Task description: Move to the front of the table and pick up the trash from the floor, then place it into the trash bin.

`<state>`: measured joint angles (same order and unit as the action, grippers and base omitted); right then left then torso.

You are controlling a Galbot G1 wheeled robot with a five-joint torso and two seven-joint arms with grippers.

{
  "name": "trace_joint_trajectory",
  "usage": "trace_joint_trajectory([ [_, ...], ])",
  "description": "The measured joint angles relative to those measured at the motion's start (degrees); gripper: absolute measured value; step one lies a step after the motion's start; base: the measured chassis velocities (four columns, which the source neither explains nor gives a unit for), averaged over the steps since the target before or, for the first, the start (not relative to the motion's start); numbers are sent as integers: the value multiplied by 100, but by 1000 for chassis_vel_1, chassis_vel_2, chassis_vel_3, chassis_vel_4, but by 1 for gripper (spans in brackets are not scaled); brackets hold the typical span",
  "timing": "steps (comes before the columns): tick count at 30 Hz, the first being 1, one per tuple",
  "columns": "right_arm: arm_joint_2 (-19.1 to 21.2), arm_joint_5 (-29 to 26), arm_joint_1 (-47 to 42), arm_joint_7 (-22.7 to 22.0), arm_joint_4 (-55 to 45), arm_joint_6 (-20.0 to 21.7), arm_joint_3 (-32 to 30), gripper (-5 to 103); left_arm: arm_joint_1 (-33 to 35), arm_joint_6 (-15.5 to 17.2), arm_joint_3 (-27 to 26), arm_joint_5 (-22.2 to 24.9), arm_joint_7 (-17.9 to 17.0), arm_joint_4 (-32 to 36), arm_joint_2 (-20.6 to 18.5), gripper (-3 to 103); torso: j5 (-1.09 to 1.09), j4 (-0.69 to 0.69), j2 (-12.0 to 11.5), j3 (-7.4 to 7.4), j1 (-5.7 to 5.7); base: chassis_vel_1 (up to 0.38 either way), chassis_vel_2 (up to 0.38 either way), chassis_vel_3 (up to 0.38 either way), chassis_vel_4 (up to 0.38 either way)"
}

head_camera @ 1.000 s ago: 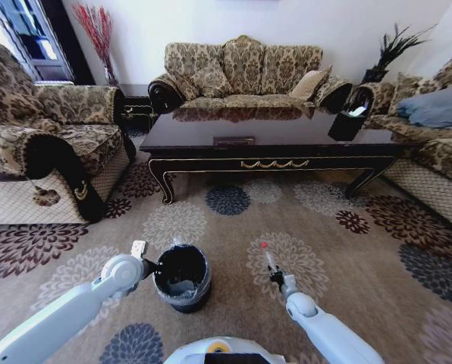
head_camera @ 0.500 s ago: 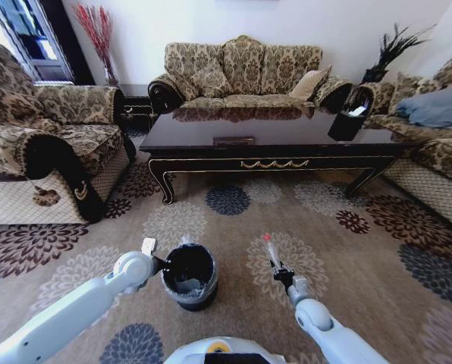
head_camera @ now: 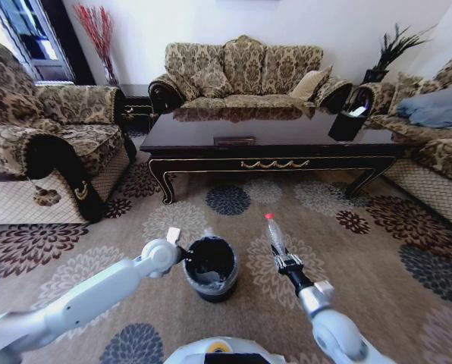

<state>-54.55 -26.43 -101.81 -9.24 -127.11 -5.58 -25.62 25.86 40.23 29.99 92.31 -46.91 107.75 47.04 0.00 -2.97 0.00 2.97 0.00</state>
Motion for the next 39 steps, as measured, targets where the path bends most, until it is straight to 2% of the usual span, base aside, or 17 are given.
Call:
trace_joint_trajectory([
  [5, -167, 60, -342, 140, -497, -133, -14, 27, -470, 4, 404, 255, -76, -125, 396, 2, 1, 2, 0, 0, 0, 0, 0, 0, 0],
  [7, -188, 71, -381, 186, -532, -171, -19, 27, -511, 7, 453, 273, -84, -131, 430, 2, 1, 3, 0, 0, 0, 0, 0, 0, 0],
  [10, -325, 168, -571, 465, -636, -385, -22, 27, -701, 22, 727, 387, -145, -167, 614, 2, 1, 4, 0, 0, 0, 0, 0, 0, 0],
  [17, -550, 476, -690, 847, -608, -576, 84, 27, -944, -30, 1217, 520, -226, -267, 979, 2, 0, 3, 0, 0, 0, 0, 0, 0, 0],
  [23, -643, 681, -702, 871, -470, -693, 158, 27, -1095, -84, 1395, 784, -312, -180, 1208, 2, 0, 2, 0, 0, 0, 0, 0, 0, 0],
  [38, -765, 862, -649, 795, -366, -624, 294, 27, -971, -144, 1349, 738, -357, -56, 1108, 2, 0, 3, 0, 0, 0, 0, 0, 0, 0],
  [39, -791, 899, -665, 775, -366, -601, 318, 24, -941, -149, 1325, 723, -357, -56, 1097, 2, -1, 3, 0, 0, 0, 0, 0, 0, 0],
])
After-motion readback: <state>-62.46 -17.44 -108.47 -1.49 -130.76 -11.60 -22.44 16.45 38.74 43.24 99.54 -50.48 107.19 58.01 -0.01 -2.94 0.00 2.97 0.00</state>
